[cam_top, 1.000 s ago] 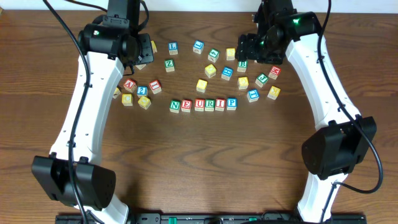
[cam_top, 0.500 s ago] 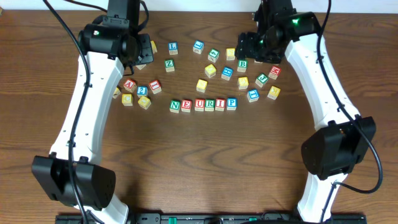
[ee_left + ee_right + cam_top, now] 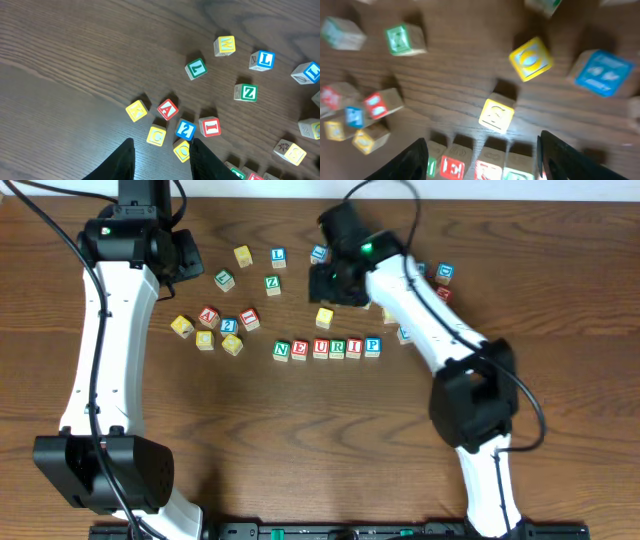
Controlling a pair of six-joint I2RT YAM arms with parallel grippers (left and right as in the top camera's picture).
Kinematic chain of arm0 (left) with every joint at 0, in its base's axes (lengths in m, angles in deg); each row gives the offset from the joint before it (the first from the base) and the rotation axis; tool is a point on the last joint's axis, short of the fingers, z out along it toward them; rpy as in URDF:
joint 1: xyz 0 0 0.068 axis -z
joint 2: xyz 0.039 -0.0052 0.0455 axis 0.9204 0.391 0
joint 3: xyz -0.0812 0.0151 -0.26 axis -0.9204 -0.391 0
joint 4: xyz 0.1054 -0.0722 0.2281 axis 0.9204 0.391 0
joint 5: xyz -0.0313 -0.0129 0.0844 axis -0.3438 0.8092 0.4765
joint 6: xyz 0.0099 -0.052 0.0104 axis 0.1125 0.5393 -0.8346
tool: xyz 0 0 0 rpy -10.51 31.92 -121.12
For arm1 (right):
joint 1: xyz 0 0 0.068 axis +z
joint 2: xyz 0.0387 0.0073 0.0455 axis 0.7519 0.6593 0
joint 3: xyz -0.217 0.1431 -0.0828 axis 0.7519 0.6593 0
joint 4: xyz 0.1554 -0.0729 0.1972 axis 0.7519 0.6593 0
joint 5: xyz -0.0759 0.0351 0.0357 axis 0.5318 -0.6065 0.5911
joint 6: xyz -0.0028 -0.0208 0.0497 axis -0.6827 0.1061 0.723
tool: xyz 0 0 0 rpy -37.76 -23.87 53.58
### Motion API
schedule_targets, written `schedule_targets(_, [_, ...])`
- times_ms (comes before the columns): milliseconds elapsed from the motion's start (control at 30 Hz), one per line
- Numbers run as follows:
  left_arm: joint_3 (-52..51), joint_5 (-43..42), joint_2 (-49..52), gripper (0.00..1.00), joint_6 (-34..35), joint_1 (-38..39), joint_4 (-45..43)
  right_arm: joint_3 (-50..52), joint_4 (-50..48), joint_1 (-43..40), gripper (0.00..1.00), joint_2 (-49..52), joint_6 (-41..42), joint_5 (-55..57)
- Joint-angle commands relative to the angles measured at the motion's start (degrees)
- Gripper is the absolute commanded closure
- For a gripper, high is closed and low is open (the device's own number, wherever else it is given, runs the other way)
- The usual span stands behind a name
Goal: Spell out NEURIPS
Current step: 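Lower the right gripper and grasp the yellow S block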
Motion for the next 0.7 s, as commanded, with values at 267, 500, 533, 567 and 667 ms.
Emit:
schedule_targets(267, [-0.7, 0.9, 1.1, 0.65, -0.4, 0.0, 0.6, -0.7, -1.2, 1.4, 0.41, 5.2, 5.2, 5.8])
schedule_targets(500, [-0.8, 0.9, 1.1, 0.64, -0.3, 0.0, 0.6, -0.7, -2.5, 2.4, 0.44, 7.0, 4.6, 6.4])
schedule_targets(533, [-0.8, 0.9, 1.1, 0.64, -0.3, 0.0, 0.6, -0.7, -2.5, 2.7, 0.44, 7.1, 4.6, 6.8])
schedule_targets(567, [-0.8, 0.9, 1.1, 0.64, -0.4, 0.0, 0.6, -0.7, -2.6, 2.8, 0.45, 7.5, 4.6, 7.2])
schedule_targets(667, [-0.8, 0.9, 1.1, 0.64, -0.4, 0.0, 0.6, -0.7, -2.5, 3.0, 0.46, 8.5, 4.6, 7.4])
